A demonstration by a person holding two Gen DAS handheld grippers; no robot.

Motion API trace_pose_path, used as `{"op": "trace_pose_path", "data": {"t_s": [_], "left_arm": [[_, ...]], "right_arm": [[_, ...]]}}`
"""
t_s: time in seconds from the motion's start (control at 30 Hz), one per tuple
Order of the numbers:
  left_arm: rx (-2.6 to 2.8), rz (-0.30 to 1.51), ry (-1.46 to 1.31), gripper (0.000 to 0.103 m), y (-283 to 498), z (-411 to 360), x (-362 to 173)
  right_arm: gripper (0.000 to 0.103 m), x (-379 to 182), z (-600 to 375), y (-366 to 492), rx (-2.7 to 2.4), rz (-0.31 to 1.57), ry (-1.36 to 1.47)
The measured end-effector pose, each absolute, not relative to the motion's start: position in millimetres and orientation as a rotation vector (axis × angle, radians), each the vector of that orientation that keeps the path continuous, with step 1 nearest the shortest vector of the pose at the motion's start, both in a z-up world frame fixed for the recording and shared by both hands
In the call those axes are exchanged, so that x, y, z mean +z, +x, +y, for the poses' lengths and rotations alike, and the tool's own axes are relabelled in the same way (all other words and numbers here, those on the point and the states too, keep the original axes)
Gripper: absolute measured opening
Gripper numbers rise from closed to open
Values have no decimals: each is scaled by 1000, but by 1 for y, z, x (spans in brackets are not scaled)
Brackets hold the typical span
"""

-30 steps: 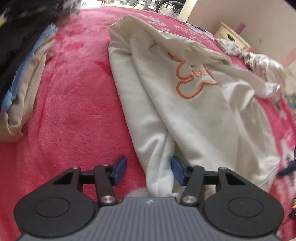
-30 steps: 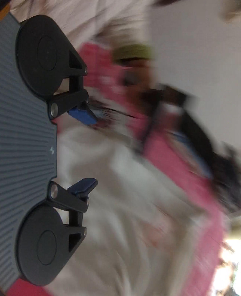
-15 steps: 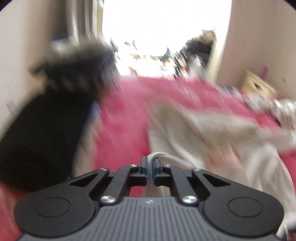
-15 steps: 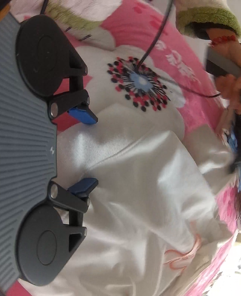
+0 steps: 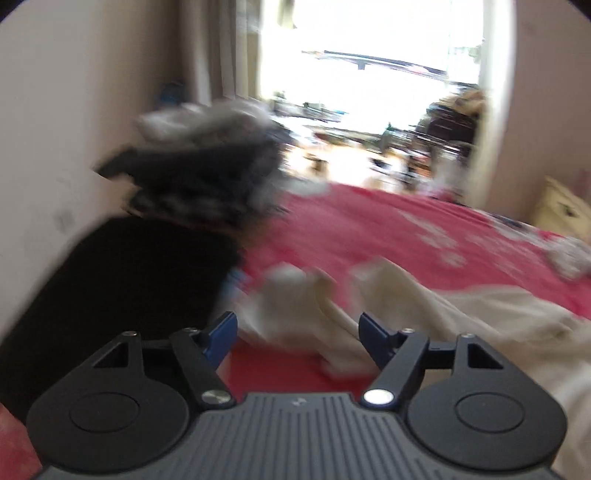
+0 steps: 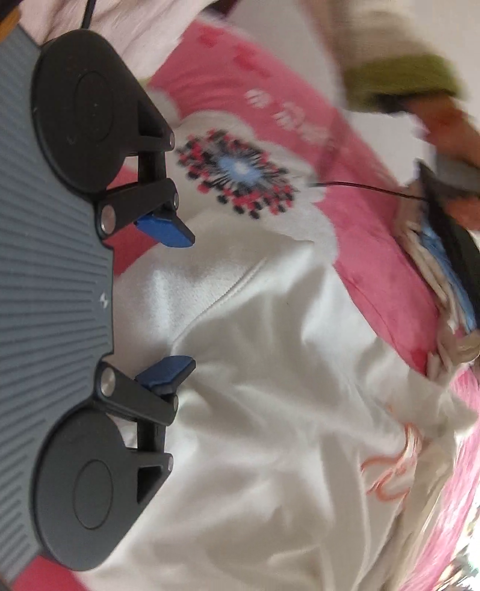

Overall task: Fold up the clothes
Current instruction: 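Smooth the sweatshirt flat with the right gripper while the left gripper holds the hem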

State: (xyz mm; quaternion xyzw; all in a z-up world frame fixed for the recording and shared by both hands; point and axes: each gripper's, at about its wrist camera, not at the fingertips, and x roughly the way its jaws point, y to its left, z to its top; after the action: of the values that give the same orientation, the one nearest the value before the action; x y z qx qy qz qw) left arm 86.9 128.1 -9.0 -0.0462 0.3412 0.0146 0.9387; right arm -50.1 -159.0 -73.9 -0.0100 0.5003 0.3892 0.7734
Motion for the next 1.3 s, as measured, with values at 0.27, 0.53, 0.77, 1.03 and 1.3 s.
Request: {"op": "trace_pose_path", "data": {"t_s": [0.27, 0.53, 0.77, 1.03, 1.3], "left_arm": [[-418, 940, -191, 79, 28, 70, -39], [-402, 1079, -122, 79, -11, 63, -66], [-335, 1160, -187, 79, -9, 72, -89], [-331, 1165, -195, 66, -5, 61, -101], [-345, 1139, -182, 60, -8, 56, -101]], "right_arm": [[68, -76, -230, -72, 667, 1116, 374], [68, -76, -244, -97, 501, 1009, 355], [68, -67, -252, -84, 378, 917, 285], [68, -82, -239, -64, 273, 850, 61], [35, -102, -225, -57, 246, 874, -119]]}}
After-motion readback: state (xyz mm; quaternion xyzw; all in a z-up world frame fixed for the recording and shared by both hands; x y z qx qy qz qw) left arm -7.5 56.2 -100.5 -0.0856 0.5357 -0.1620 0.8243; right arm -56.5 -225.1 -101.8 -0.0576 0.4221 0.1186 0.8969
